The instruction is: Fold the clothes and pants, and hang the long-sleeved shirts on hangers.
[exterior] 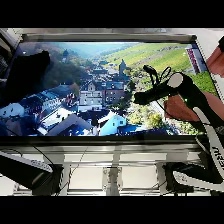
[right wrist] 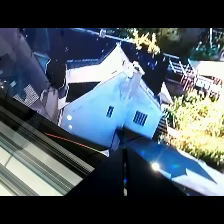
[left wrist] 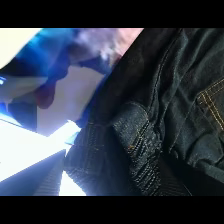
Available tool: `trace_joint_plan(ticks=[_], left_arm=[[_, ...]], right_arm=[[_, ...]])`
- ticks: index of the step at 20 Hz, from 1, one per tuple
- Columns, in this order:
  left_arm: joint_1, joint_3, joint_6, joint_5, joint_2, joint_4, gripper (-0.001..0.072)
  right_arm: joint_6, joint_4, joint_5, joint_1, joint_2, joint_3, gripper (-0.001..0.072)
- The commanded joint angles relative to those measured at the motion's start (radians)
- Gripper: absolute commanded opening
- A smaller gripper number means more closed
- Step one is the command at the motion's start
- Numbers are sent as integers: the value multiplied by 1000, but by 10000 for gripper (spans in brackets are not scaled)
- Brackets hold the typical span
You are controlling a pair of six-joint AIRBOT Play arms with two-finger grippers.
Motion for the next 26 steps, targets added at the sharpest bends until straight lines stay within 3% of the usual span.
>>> trace_joint_plan(ticks=[1, 3, 6, 8, 9, 11, 16, 21, 24, 26], left_arm=[[-13, 1, 12, 21, -24, -35, 622], [-26, 1, 12, 42, -29, -37, 608], [-38, 1, 10, 69, -30, -37, 384], [-41, 1, 7, 72, -37, -37, 340], [-42, 1, 7, 69, -42, -37, 259], [-42, 1, 10, 64, -45, -36, 28], [-59, 2, 81, 29, 11, -45, 24], [-148, 2, 208, 0, 283, -100, 23], [-237, 61, 353, -147, 469, -200, 23], [-326, 129, 368, -322, 566, -212, 22]], right_arm=[[15, 1, 0, -1, 0, 0, 13], [15, 1, 1, -1, 0, 0, 13], [15, 0, 0, -1, 0, 0, 13], [15, 0, 0, -1, 0, 0, 13], [15, 0, 1, -1, 0, 0, 13], [15, 0, 0, -1, 0, 0, 13], [15, 0, 0, -1, 0, 0, 13], [13, -1, -19, -1, 0, 0, 13], [10, -8, -32, -2, 1, 3, 13], [-2, -11, -22, -2, 2, 3, 13]])
